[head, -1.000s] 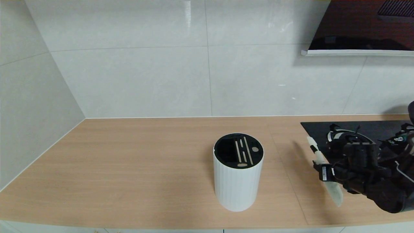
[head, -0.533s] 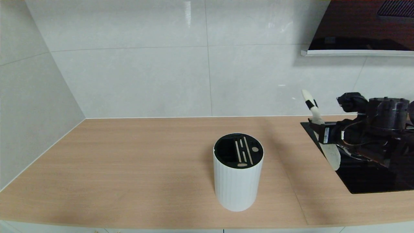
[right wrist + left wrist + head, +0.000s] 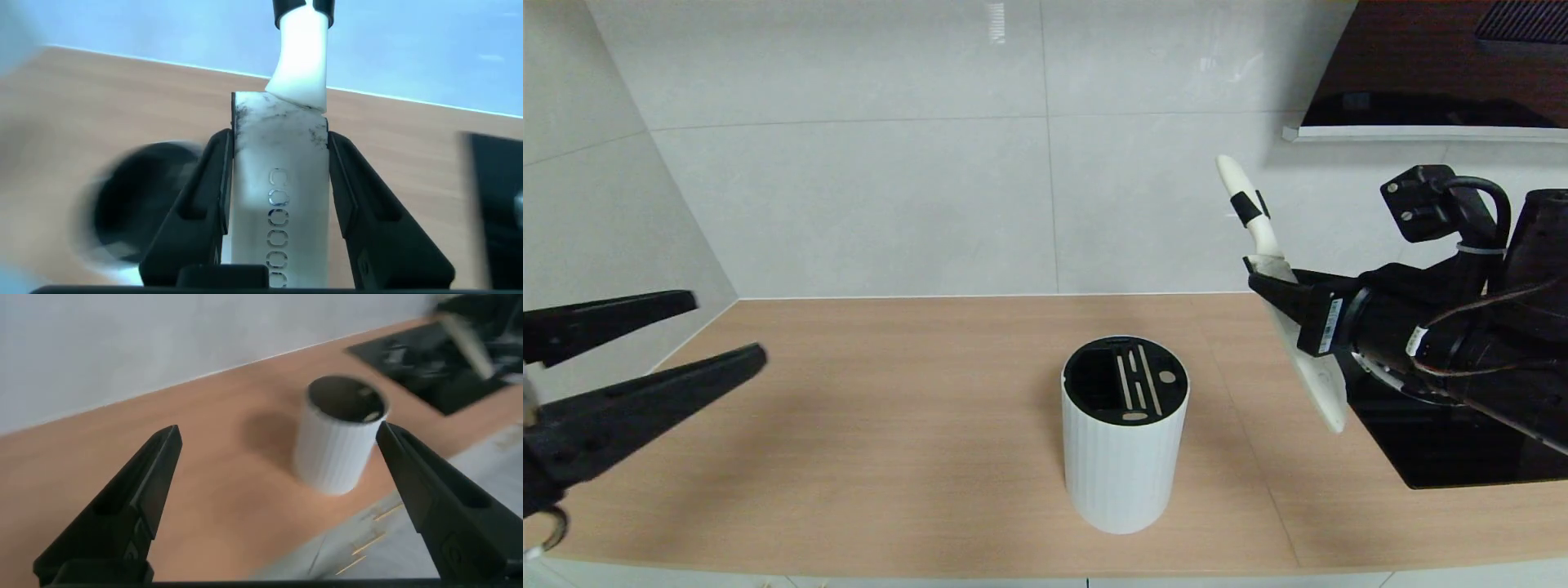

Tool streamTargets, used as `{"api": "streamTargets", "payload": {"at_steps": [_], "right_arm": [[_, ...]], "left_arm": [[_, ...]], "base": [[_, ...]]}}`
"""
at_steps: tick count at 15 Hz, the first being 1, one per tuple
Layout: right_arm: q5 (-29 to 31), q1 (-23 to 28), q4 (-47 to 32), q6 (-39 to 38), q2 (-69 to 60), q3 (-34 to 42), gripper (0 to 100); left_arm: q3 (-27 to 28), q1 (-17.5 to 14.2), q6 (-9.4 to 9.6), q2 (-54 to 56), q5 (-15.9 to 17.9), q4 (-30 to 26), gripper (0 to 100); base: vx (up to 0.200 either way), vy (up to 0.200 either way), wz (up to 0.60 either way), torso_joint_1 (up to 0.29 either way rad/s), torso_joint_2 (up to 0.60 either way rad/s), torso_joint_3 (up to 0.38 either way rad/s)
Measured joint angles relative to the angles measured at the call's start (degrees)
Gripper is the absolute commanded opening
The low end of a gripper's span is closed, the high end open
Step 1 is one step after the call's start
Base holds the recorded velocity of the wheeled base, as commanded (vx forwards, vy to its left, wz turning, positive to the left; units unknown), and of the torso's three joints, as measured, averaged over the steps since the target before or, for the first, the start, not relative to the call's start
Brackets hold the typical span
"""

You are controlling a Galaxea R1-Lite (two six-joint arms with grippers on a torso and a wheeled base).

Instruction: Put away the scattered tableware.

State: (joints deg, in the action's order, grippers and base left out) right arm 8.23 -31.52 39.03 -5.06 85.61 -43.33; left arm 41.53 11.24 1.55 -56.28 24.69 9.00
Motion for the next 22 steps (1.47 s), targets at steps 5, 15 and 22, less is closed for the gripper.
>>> {"api": "streamTargets", "payload": {"at_steps": [5,15,22], "right_arm": [[2.7,-10.4,0.0,-0.3,-0.1,1.2,0],[3.7,-20.7,0.5,-1.6,2.5,3.0,0],[3.8,-21.9,0.5,-2.0,3.2,3.0,0]], "left_arm": [[1.3,16.2,-19.94,-14.2,-0.6,15.5,100],[4.3,27.7,-38.11,-39.8,-10.2,44.8,100],[4.4,30.1,-38.35,-47.4,-13.4,50.8,100]], "base": [[0.000,0.000,0.00,0.000,0.00,0.000],[0.000,0.000,0.00,0.000,0.00,0.000],[0.000,0.000,0.00,0.000,0.00,0.000]]}}
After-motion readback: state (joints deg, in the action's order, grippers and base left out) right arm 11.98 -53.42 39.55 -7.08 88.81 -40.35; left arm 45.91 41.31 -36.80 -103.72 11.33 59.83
